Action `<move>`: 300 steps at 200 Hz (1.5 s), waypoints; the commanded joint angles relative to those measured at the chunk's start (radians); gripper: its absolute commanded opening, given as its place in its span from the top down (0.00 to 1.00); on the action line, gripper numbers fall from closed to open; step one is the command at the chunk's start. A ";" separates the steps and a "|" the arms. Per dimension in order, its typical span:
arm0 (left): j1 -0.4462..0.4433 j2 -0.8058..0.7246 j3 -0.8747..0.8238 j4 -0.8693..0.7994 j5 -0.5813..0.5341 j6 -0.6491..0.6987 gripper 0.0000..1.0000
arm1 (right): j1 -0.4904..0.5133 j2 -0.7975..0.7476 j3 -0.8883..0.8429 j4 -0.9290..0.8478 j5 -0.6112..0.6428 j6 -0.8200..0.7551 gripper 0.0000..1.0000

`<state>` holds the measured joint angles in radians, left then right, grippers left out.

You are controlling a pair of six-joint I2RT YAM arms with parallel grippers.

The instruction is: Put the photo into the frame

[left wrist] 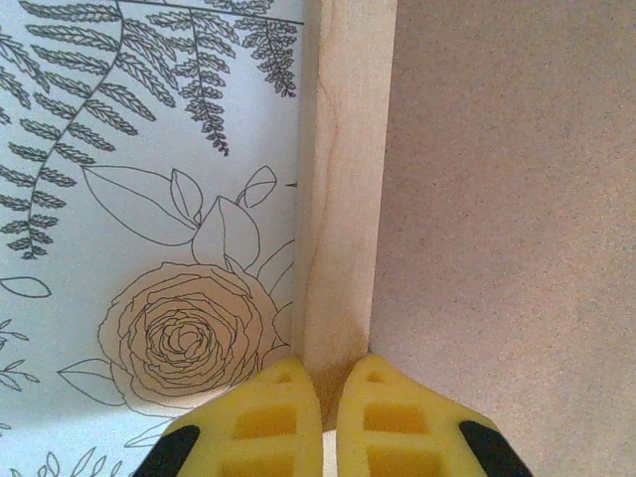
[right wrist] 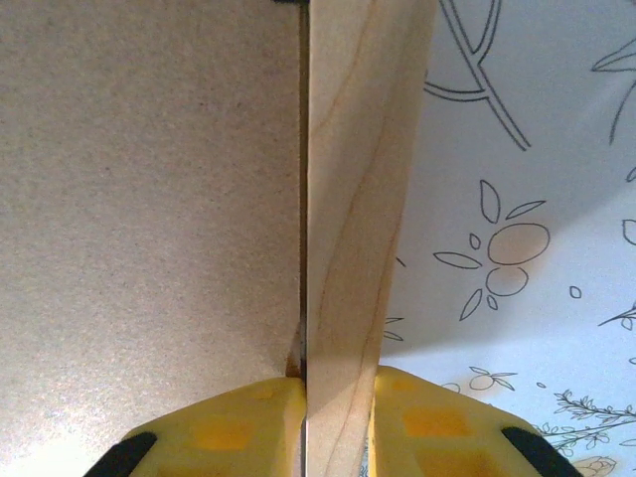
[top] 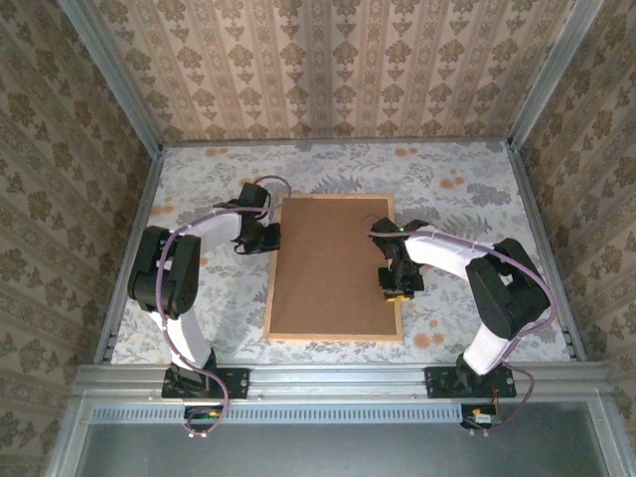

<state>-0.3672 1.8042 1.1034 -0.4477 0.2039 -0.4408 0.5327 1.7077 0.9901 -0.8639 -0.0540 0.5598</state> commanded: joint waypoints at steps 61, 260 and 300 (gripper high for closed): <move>-0.022 -0.034 -0.037 -0.055 -0.005 -0.021 0.95 | 0.084 0.199 -0.078 0.270 0.083 0.055 0.79; -0.009 -0.042 -0.038 -0.064 -0.023 -0.005 0.95 | -0.143 -0.089 0.009 0.090 -0.197 -0.145 0.67; -0.009 -0.042 -0.032 -0.067 -0.022 -0.005 0.95 | -0.157 -0.061 0.008 0.034 -0.175 -0.205 0.73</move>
<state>-0.3710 1.7782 1.0801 -0.4660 0.1749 -0.4446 0.3775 1.6363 1.0122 -0.7921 -0.2111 0.4168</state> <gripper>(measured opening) 0.070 0.277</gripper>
